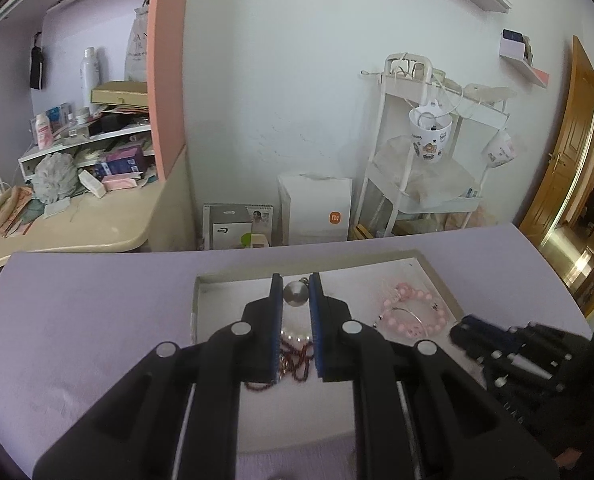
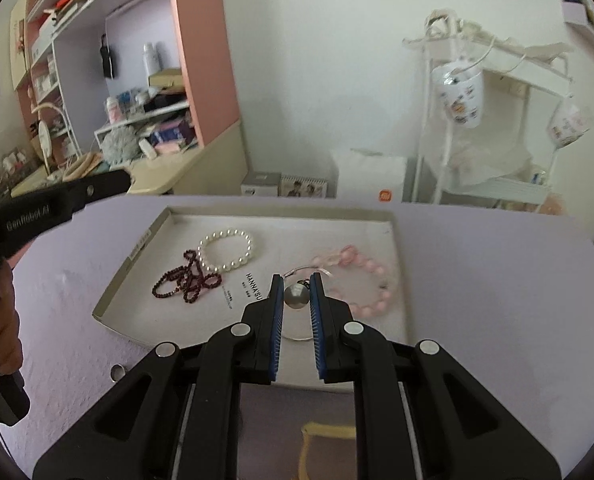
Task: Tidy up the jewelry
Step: 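Carry the pearl earring in the right tool over to the tray, then open the right tool over the tray to drop the earring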
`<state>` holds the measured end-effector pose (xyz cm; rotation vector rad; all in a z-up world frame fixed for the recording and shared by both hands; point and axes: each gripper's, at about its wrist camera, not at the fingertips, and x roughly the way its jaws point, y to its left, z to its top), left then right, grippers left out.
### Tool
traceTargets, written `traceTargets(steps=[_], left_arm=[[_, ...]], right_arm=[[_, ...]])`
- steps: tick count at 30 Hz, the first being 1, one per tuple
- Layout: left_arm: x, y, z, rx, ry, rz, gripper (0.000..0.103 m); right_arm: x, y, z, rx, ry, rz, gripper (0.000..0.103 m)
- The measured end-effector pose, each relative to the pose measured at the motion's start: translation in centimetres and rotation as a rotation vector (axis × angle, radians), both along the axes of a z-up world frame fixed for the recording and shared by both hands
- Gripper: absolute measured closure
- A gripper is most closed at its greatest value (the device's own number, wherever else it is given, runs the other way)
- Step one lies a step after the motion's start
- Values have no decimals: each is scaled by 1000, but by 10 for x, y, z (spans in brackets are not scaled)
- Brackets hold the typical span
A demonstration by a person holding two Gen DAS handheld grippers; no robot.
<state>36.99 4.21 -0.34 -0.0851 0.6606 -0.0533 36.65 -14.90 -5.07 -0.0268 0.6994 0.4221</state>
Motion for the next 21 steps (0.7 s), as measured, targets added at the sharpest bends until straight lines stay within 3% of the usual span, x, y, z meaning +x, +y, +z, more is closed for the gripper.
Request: traceTargets(steps=[9,11,13,21], left_arm=[[26,-5,-14,-5,29,-23,90],[30,-7,-17,-4,34,-30,90],[33,-10,-20,-5,38,-40,90],[47,-24,-34,-4,66,-78,90]], right_arm=[[9,3,-6,13,37,21,85],[7,-2,-6,27,46,7,68],[4,-7,-5,38,47,-11,63],[-1,-32,-8,69,70,-85,63]])
